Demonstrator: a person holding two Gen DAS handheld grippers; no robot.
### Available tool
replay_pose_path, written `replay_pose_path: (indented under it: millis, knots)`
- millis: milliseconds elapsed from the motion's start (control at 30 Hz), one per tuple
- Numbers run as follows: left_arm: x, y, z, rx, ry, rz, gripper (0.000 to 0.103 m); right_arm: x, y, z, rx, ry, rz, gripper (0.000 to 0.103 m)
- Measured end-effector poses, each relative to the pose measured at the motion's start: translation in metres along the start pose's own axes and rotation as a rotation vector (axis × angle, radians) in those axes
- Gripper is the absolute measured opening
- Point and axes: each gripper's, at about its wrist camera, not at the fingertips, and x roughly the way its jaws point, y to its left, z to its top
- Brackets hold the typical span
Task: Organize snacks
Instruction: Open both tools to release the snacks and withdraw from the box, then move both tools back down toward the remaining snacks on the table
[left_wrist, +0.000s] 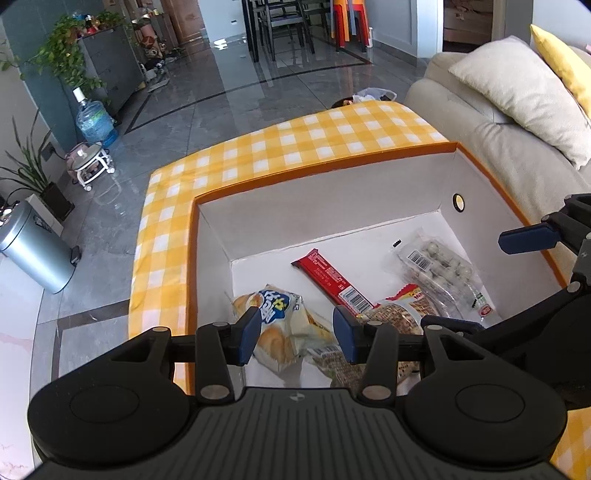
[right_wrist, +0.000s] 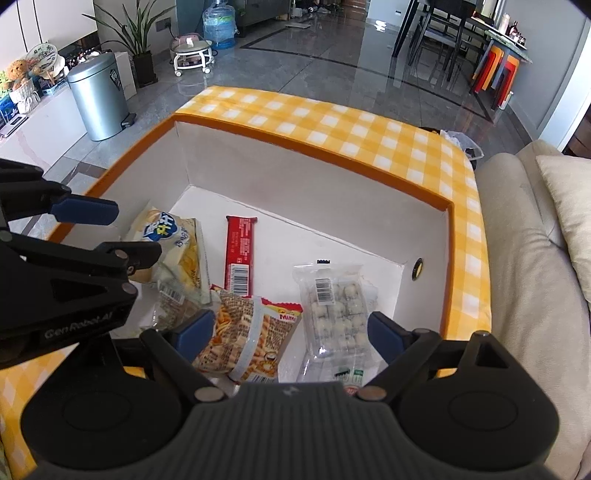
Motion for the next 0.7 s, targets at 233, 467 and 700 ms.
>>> replay_pose_path:
  millis: [233,467,700]
  knots:
    - [-0.022,-0.004,-0.013,0.006,-0.018,0.016,0.053,-0.024,0.002,-0.016,0.016,-0.035,-0.012,0.088]
    - [-0.053,-0.007,-0.029,-0.007,-0.099,0.018,0.055,-0.060,0.006,-0.038,0.019,-0.128,-0.028,0.089]
    - [-0.098,-0.011,-0.056,-0.009,-0.247,0.012,0.060,-0.106,0.013,-0.071,0.024,-0.288,-0.068,0.096]
